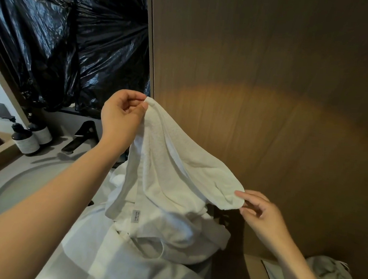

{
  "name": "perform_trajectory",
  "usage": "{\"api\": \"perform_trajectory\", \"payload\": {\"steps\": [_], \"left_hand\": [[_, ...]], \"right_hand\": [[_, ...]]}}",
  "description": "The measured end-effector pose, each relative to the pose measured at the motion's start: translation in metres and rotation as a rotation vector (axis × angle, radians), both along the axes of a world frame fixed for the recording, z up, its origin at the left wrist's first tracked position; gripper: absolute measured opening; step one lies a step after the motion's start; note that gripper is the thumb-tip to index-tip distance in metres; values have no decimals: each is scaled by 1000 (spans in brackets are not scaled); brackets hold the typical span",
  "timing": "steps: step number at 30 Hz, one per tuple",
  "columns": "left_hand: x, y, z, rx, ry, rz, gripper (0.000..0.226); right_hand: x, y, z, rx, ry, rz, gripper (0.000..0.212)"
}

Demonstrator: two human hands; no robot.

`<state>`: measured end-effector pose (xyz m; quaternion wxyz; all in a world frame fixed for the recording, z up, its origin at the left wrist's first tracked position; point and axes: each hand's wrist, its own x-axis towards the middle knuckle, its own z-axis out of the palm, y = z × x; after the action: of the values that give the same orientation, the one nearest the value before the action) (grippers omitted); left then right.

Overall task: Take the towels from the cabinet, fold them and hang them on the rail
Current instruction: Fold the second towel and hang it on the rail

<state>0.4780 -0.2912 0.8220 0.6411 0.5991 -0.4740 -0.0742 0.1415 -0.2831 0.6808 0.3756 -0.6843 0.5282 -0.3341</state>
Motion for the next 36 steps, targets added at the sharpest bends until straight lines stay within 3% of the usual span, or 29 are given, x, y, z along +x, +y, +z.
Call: {"api": "perform_trajectory", "payload": {"steps": [5, 16, 20, 26, 31, 36], "left_hand": [[1, 0, 0, 1, -13, 10, 12], [6, -5, 1, 8, 7, 29, 12], [7, -11, 2, 14, 7, 55, 13], [14, -17, 6, 26, 12, 122, 13], [14, -20, 8, 15, 52, 136, 14], [21, -22, 33, -87, 119, 156, 14]], "right_hand": [[-9, -3, 12, -170, 225, -27, 33], [-27, -23, 57, -216, 177, 24, 1], [-39, -33, 63, -300, 178, -100, 16], [-50, -41, 68, -253, 148, -175, 34], [-40, -47, 83, -304, 78, -274, 25], [-24, -61, 127, -543, 108, -381, 12]]}}
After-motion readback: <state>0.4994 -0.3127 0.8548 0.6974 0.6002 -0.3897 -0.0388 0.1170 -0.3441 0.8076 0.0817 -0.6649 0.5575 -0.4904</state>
